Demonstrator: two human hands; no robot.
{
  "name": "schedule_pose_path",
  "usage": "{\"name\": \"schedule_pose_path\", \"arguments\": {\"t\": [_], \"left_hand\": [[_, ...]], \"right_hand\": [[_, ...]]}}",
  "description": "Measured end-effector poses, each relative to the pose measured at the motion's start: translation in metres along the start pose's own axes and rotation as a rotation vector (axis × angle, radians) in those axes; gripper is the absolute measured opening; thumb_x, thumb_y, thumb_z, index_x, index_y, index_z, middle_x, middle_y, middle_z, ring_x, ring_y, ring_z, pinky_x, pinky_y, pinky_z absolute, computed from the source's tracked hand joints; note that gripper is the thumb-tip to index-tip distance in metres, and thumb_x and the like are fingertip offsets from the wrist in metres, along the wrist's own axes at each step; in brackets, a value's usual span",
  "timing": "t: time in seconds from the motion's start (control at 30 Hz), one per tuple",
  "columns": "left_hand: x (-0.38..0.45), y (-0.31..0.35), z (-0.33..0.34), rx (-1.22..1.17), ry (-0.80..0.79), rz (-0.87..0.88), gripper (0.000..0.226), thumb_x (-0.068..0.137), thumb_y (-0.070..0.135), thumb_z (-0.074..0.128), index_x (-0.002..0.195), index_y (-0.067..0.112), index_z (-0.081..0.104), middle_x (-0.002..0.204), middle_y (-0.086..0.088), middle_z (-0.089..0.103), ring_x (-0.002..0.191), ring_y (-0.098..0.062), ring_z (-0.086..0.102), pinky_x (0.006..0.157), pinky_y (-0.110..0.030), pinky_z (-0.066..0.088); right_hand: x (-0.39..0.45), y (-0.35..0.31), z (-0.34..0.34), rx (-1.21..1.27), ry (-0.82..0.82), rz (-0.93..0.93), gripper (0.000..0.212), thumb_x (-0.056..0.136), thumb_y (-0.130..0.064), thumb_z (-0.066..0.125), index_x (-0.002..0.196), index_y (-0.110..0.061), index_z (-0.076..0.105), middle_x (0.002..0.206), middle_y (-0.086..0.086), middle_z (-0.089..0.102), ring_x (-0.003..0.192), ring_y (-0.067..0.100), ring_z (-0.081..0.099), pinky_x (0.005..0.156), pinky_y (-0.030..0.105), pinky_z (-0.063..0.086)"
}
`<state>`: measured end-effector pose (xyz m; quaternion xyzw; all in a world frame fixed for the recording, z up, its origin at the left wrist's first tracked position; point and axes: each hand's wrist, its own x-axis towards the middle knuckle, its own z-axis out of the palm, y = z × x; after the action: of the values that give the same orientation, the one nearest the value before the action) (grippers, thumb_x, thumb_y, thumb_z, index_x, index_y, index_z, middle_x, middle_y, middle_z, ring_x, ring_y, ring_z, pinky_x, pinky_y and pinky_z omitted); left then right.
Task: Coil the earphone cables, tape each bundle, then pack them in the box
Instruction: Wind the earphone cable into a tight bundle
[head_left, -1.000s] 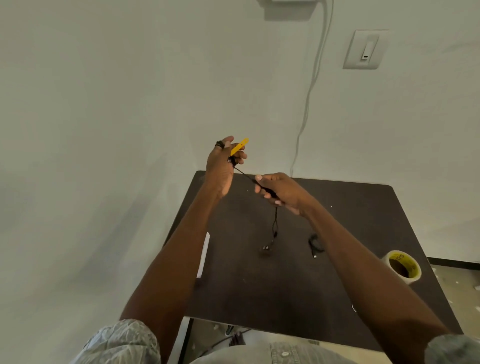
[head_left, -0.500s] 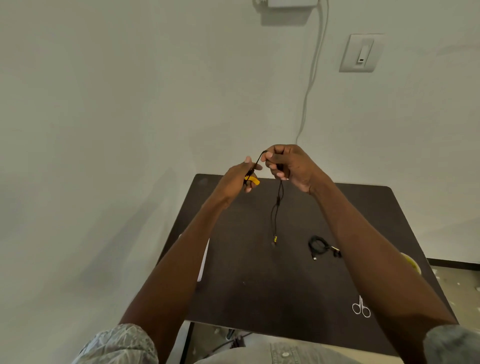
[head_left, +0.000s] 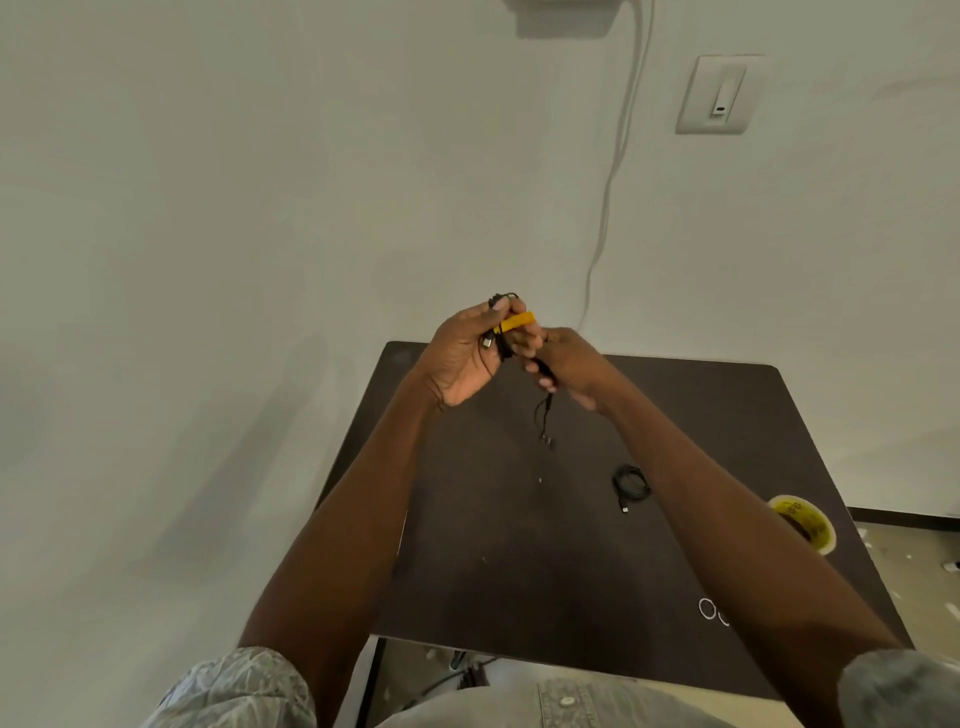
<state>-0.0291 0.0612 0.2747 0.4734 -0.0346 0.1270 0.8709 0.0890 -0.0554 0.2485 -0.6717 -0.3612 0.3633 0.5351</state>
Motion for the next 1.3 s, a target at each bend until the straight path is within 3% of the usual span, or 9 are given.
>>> {"name": "schedule_pose_path", "arguments": {"t": [0.13, 0.3, 0.43, 0.57, 0.8, 0.9, 1.07, 1.23, 1.3], "left_hand": [[0.012, -0.011, -0.013, -0.008, 0.246, 0.194, 0.024, 0.103, 0.013, 0.037, 0.108, 0.000, 0.056, 0.100, -0.015, 0.072, 0.096, -0.028, 0.069, 0.089, -0.034, 0.054], [0.018, -0.016, -0.041, 0.345, 0.561, 0.152, 0.019, 0.103, 0.010, 0.040, 0.111, 0.000, 0.054, 0.090, -0.009, 0.069, 0.082, -0.019, 0.069, 0.075, -0.026, 0.052], [0.009, -0.018, -0.047, 0.692, 0.521, -0.038, 0.023, 0.104, 0.012, 0.036, 0.117, 0.002, 0.052, 0.093, -0.008, 0.067, 0.076, -0.013, 0.064, 0.069, -0.022, 0.049], [0.005, -0.024, -0.038, 0.825, 0.351, -0.136, 0.025, 0.103, 0.010, 0.036, 0.112, -0.002, 0.056, 0.081, -0.006, 0.067, 0.060, -0.011, 0.060, 0.056, -0.026, 0.040], [-0.015, -0.012, -0.016, 0.563, 0.128, -0.231, 0.053, 0.104, 0.037, 0.029, 0.098, -0.003, 0.063, 0.064, -0.009, 0.050, 0.055, -0.014, 0.046, 0.051, -0.026, 0.036], [-0.016, -0.004, -0.016, 0.461, -0.009, -0.256, 0.046, 0.102, 0.037, 0.035, 0.093, 0.001, 0.062, 0.059, -0.005, 0.044, 0.049, -0.013, 0.037, 0.051, -0.029, 0.028], [-0.017, 0.004, -0.015, 0.173, -0.072, -0.244, 0.033, 0.095, 0.034, 0.049, 0.077, 0.008, 0.059, 0.044, 0.004, 0.035, 0.036, -0.008, 0.028, 0.047, -0.028, 0.020], [-0.015, 0.003, -0.016, -0.181, -0.051, -0.085, 0.035, 0.098, 0.028, 0.038, 0.073, 0.010, 0.055, 0.040, 0.006, 0.036, 0.031, -0.007, 0.028, 0.041, -0.026, 0.018], [-0.015, 0.001, -0.018, -0.234, -0.003, -0.037, 0.036, 0.098, 0.028, 0.037, 0.073, 0.011, 0.056, 0.039, 0.006, 0.037, 0.030, -0.007, 0.030, 0.041, -0.025, 0.018]], "right_hand": [[-0.010, 0.013, 0.007, 0.072, -0.160, 0.078, 0.033, 0.099, -0.036, 0.052, 0.088, -0.006, 0.062, 0.062, 0.002, 0.048, 0.048, 0.013, 0.039, 0.045, 0.023, 0.032], [-0.019, 0.005, -0.005, 0.041, -0.317, 0.159, 0.020, 0.096, -0.024, 0.058, 0.093, -0.004, 0.064, 0.063, 0.007, 0.057, 0.041, 0.013, 0.047, 0.037, 0.018, 0.029], [-0.022, -0.018, -0.020, 0.122, -0.399, 0.112, 0.020, 0.090, -0.023, 0.064, 0.095, -0.003, 0.065, 0.061, 0.006, 0.056, 0.039, 0.008, 0.043, 0.035, 0.018, 0.028], [-0.015, -0.039, -0.031, 0.137, -0.373, 0.017, 0.019, 0.091, -0.017, 0.061, 0.102, -0.002, 0.063, 0.065, 0.005, 0.051, 0.045, 0.009, 0.043, 0.041, 0.018, 0.032], [0.002, -0.048, -0.040, 0.032, -0.041, -0.093, 0.018, 0.096, -0.015, 0.057, 0.091, -0.002, 0.068, 0.065, 0.005, 0.052, 0.046, 0.011, 0.035, 0.047, 0.022, 0.024], [0.006, -0.040, -0.035, 0.030, 0.034, -0.130, 0.021, 0.096, -0.019, 0.059, 0.096, -0.002, 0.070, 0.064, 0.003, 0.053, 0.048, 0.012, 0.036, 0.045, 0.020, 0.028], [0.007, -0.020, -0.015, 0.060, 0.057, -0.158, 0.017, 0.094, -0.024, 0.063, 0.098, -0.011, 0.074, 0.066, 0.004, 0.054, 0.052, 0.012, 0.036, 0.047, 0.021, 0.028], [-0.006, -0.016, 0.008, 0.183, 0.056, -0.142, 0.024, 0.096, -0.013, 0.059, 0.113, 0.002, 0.066, 0.076, 0.006, 0.062, 0.039, 0.000, 0.041, 0.040, 0.015, 0.029], [-0.007, -0.011, 0.012, 0.227, 0.026, -0.104, 0.025, 0.096, -0.014, 0.058, 0.115, -0.001, 0.067, 0.074, 0.003, 0.063, 0.036, 0.001, 0.034, 0.036, 0.015, 0.025]]}}
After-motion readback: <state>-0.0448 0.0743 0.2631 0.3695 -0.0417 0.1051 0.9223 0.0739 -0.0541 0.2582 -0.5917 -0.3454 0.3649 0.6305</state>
